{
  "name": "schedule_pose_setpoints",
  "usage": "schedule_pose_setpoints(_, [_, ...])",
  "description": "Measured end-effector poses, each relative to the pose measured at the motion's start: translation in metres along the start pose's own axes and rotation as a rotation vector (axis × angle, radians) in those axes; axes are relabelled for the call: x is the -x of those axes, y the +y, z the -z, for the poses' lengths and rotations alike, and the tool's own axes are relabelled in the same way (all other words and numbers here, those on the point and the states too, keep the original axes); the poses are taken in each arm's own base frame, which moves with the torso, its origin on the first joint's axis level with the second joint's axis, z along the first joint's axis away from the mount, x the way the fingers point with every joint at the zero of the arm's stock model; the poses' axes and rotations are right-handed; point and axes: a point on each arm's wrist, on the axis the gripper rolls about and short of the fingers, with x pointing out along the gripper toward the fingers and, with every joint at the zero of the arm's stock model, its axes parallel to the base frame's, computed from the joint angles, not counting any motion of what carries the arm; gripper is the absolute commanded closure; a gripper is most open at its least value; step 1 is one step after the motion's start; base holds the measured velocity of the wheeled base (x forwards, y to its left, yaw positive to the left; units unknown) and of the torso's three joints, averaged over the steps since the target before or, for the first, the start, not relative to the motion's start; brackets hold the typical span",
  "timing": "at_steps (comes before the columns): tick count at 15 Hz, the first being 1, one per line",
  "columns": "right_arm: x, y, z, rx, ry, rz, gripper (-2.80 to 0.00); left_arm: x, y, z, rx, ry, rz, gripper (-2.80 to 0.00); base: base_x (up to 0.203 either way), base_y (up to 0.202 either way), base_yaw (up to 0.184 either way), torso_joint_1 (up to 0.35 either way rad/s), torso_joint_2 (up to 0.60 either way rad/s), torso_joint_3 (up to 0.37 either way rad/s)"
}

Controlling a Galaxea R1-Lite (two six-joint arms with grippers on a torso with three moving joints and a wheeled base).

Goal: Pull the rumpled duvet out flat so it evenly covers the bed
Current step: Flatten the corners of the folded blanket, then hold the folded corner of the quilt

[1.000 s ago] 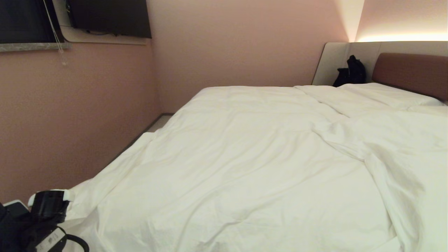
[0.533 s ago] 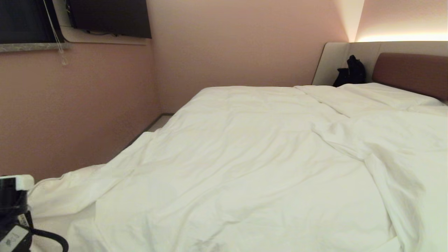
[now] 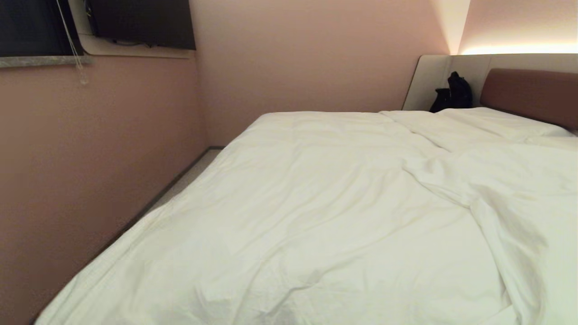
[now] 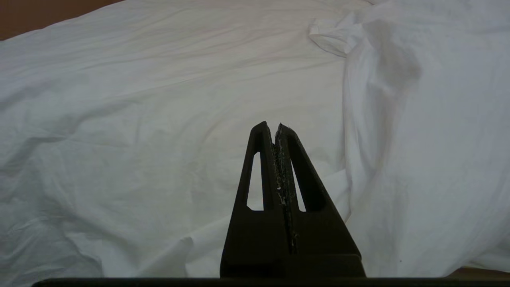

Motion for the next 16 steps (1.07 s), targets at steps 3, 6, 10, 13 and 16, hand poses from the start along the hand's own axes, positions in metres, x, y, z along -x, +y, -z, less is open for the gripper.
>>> schedule_pose_setpoints(3, [0.000,0.000,0.000,0.000,0.000,0.001,0.00,0.005,0.006,-0.003,0.058,-0.041,0.014,-2.80,0.000,0.000,0.000,0.000,0.00,0.000])
schedule_pose_setpoints(6, [0.000,0.000,0.000,0.001,0.000,0.001,0.00,0.013,0.015,-0.010,0.118,-0.114,0.036,-2.80,0.000,0.000,0.000,0.000,0.00,0.000])
schedule_pose_setpoints(10, [0.000,0.000,0.000,0.001,0.000,0.001,0.00,0.039,0.038,-0.023,0.237,-0.361,0.232,-2.80,0.000,0.000,0.000,0.000,0.00,0.000])
schedule_pose_setpoints(13, [0.000,0.000,0.000,0.000,0.000,0.000,0.00,0.068,0.062,-0.036,0.382,-0.586,0.433,-2.80,0.000,0.000,0.000,0.000,0.00,0.000])
schedule_pose_setpoints(16, [0.000,0.000,0.000,0.001,0.000,0.001,0.00,0.092,0.079,-0.041,0.523,-0.758,0.675,-2.80,0.000,0.000,0.000,0.000,0.00,0.000])
